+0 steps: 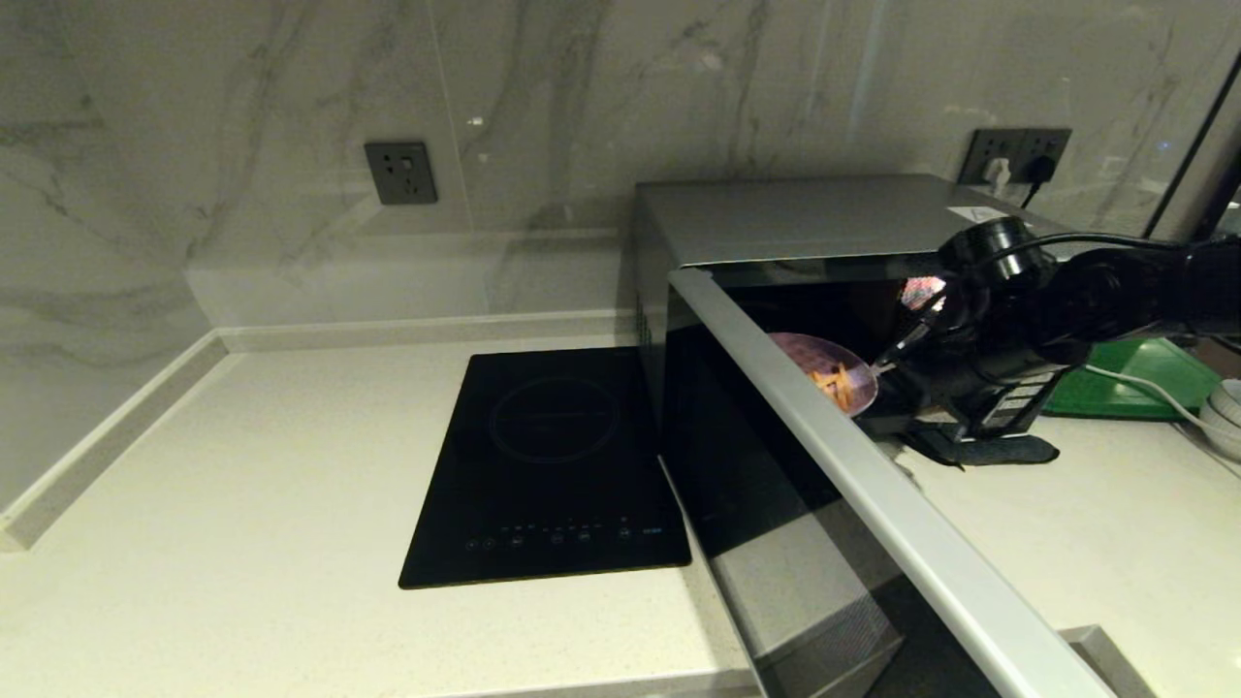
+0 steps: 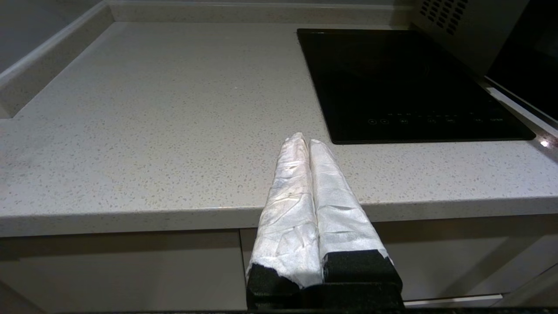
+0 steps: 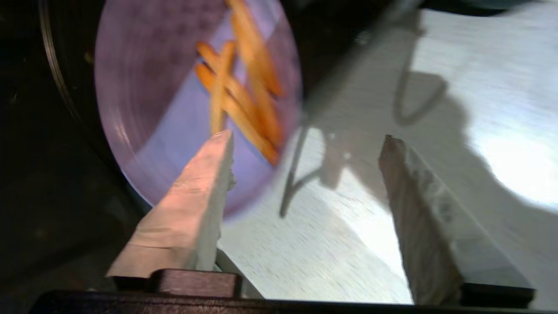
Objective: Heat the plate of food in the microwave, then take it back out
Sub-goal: Close the microwave oven
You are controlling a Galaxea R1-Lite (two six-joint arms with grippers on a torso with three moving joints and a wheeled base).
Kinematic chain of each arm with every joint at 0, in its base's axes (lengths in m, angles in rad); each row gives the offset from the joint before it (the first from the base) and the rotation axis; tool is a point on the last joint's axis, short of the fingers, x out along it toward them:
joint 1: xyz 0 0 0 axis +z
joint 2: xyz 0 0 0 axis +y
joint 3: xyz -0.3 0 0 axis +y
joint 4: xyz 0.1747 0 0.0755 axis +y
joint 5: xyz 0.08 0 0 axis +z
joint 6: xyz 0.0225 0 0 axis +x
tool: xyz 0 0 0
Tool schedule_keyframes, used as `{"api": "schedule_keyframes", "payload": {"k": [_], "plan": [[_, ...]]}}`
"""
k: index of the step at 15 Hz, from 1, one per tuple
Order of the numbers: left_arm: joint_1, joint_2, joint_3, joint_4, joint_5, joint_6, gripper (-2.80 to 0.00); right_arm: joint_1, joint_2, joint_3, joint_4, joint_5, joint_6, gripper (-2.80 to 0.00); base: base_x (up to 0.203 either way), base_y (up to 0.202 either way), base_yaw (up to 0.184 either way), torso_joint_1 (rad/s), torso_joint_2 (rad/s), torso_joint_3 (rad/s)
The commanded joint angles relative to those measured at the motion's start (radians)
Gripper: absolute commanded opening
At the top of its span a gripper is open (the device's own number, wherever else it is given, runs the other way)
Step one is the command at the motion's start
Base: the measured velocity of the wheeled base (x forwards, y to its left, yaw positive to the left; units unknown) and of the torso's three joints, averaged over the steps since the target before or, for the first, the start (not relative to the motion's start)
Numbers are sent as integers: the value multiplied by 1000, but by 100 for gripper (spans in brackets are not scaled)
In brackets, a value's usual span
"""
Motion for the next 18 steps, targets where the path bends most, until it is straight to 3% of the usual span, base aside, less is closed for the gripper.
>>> {"api": "schedule_keyframes", "payload": {"k": [1, 5, 9, 12, 15, 16, 18], "plan": [[0, 1, 0, -1, 1, -1, -280, -5, -222, 149, 5, -44, -19, 0, 0, 0, 0, 0, 0, 0], [0, 1, 0, -1, 1, -1, -280, -18, -660, 438, 34, -111, -84, 0, 0, 0, 0, 0, 0, 0], [0, 1, 0, -1, 1, -1, -280, -72, -1061, 615, 216, -153, -142, 0, 0, 0, 0, 0, 0, 0], [0, 1, 0, -1, 0, -1, -280, -105, -1261, 653, 394, -152, -172, 0, 0, 0, 0, 0, 0, 0], [0, 1, 0, -1, 1, -1, -280, -124, -1342, 586, 582, -108, -170, 0, 0, 0, 0, 0, 0, 0], [0, 1, 0, -1, 1, -1, -280, -125, -1343, 568, 599, -101, -169, -280, 0, 0, 0, 0, 0, 0], [0, 1, 0, -1, 1, -1, -280, -122, -1337, 539, 600, -92, -171, -280, 0, 0, 0, 0, 0, 0]]}}
